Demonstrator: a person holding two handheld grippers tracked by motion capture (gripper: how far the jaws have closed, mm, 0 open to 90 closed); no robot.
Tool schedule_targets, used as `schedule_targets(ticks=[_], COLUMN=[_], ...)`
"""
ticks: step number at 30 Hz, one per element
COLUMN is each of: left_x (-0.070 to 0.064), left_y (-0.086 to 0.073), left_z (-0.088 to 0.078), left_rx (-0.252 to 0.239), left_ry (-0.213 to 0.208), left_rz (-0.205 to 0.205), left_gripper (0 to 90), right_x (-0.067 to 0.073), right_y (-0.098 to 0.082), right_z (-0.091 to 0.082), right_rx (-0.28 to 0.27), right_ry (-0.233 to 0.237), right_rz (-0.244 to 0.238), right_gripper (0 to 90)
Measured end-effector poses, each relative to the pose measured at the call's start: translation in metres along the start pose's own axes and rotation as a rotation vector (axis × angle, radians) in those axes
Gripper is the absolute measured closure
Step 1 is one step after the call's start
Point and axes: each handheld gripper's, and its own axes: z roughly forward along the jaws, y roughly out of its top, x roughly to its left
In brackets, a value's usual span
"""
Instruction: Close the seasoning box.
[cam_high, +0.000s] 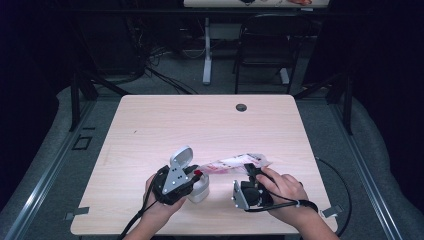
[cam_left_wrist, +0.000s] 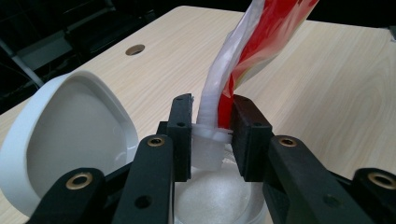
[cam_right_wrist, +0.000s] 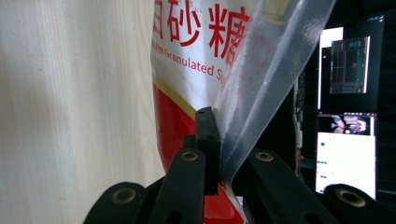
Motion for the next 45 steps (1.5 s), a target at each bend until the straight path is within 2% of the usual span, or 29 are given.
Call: schedule_targets(ticks=[3, 4, 11, 14, 25, 27, 33, 45], left_x=[0.0, 0.0, -0.001, -0.001, 0.0, 0.0, 0.001, 0.002], left_y=[0.001, 0.001, 0.001, 0.001, 0.002, 0.002, 0.003, 0.004], left_z=[0.0, 0.0, 0.002, 0.001, 0.002, 0.002, 0.001, 0.001], left_rx=[-0.001, -0.003, 0.004, 0.002, 0.004, 0.002, -0.008, -0.014], left_ry=[-0.003, -0.005, -0.023, -0.021, -0.013, -0.011, -0.007, -0.015], left_rz=[0.003, 0.001, 0.006, 0.01, 0.009, 0.009, 0.003, 0.0], left_gripper=[71.3, 71.3, 71.3, 71.2, 71.3, 71.4, 71.3, 71.3], right_x=[0.002, 0.004, 0.009, 0.012, 0.018, 0.018, 0.023, 0.03], right_y=[-0.002, -0.003, -0.008, -0.011, -0.016, -0.016, -0.018, -0.021], right_z=[-0.001, 0.0, 0.001, 0.004, 0.009, 0.01, 0.013, 0.015], right_rx=[0.007, -0.007, -0.003, -0.03, -0.057, -0.046, -0.065, -0.08], right_ry=[0.002, 0.004, 0.005, 0.012, 0.028, 0.037, 0.04, 0.047], right_rz=[0.018, 0.04, 0.081, 0.137, 0.226, 0.23, 0.305, 0.386], right_gripper=[87.9, 87.9, 87.9, 87.9, 87.9, 87.9, 87.9, 87.9])
